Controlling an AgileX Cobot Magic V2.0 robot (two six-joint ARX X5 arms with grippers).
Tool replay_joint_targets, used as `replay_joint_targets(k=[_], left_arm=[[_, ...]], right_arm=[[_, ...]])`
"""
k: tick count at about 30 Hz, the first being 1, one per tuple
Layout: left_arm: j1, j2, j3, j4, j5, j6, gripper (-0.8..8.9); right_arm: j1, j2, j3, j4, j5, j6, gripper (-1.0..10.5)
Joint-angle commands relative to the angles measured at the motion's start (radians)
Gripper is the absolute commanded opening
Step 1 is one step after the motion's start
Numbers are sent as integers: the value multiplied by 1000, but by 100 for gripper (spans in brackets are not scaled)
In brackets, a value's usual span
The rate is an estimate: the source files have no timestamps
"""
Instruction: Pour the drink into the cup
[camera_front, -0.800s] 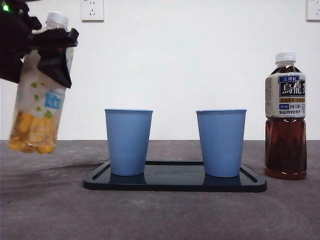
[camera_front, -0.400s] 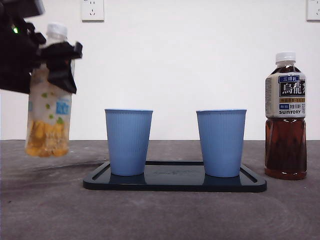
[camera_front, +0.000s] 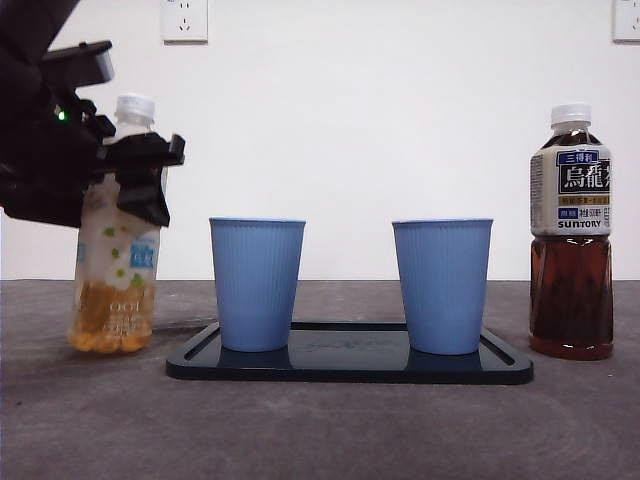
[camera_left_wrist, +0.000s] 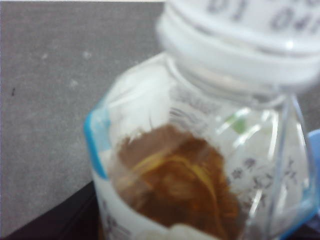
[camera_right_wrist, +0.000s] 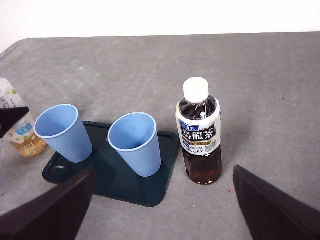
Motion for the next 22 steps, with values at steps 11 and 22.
replay_joint_targets(k=[11, 22], left_arm=[[-5, 47, 16, 45, -2, -3, 249], [-11, -6, 16, 36, -2, -3, 427]], right_arm=[[5, 7, 11, 8, 0, 15, 442], [5, 7, 11, 8, 0, 15, 442]])
